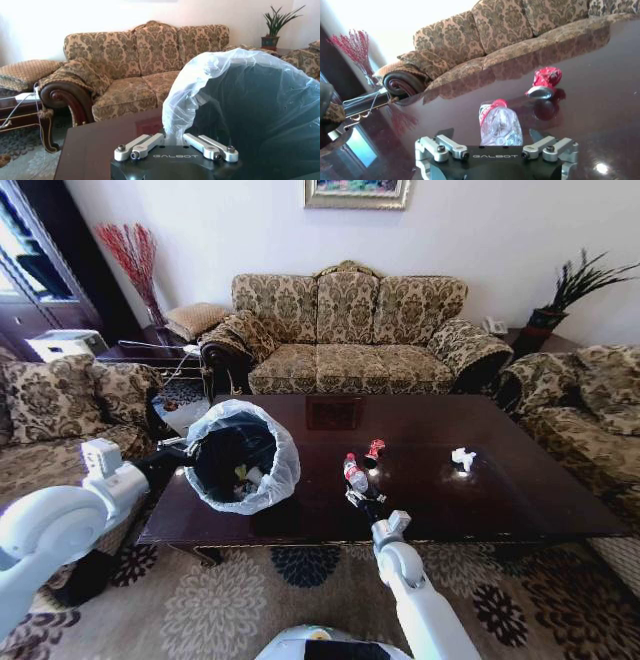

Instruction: Move to the front of the table and place the trash on the table into the trash bin.

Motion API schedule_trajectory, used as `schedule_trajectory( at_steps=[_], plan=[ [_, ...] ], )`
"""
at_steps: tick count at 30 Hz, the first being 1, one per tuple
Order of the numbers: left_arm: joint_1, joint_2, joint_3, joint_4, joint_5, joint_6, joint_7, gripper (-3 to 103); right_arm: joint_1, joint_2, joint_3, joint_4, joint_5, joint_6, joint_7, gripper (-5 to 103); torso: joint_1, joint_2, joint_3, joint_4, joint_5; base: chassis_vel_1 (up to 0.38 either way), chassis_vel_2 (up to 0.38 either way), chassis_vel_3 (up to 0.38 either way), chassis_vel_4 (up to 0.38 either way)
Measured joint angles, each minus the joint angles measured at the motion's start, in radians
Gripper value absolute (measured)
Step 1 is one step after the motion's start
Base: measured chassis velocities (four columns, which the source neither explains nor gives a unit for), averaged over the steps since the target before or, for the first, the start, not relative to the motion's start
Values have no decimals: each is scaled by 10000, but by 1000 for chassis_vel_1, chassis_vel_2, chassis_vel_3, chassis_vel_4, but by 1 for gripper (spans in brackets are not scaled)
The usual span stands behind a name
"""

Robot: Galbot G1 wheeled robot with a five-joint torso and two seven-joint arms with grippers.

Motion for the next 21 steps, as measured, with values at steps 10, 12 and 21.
schedule_trajectory(
  at_steps=[10,12,21],
  plan=[
    [-4,-7,20,58,-3,0,-5,2,185,69,-29,-204,98,-23,41,68,0,0,0,-1,0,0,0,0,0],
    [-11,-7,31,59,-3,-4,-9,2,168,49,-14,-185,108,-31,48,57,0,0,0,-1,-1,0,0,0,0],
    [2,-11,36,13,-1,-39,1,2,81,-8,16,-179,108,-30,37,33,0,0,0,-1,0,0,0,0,0]
  ],
)
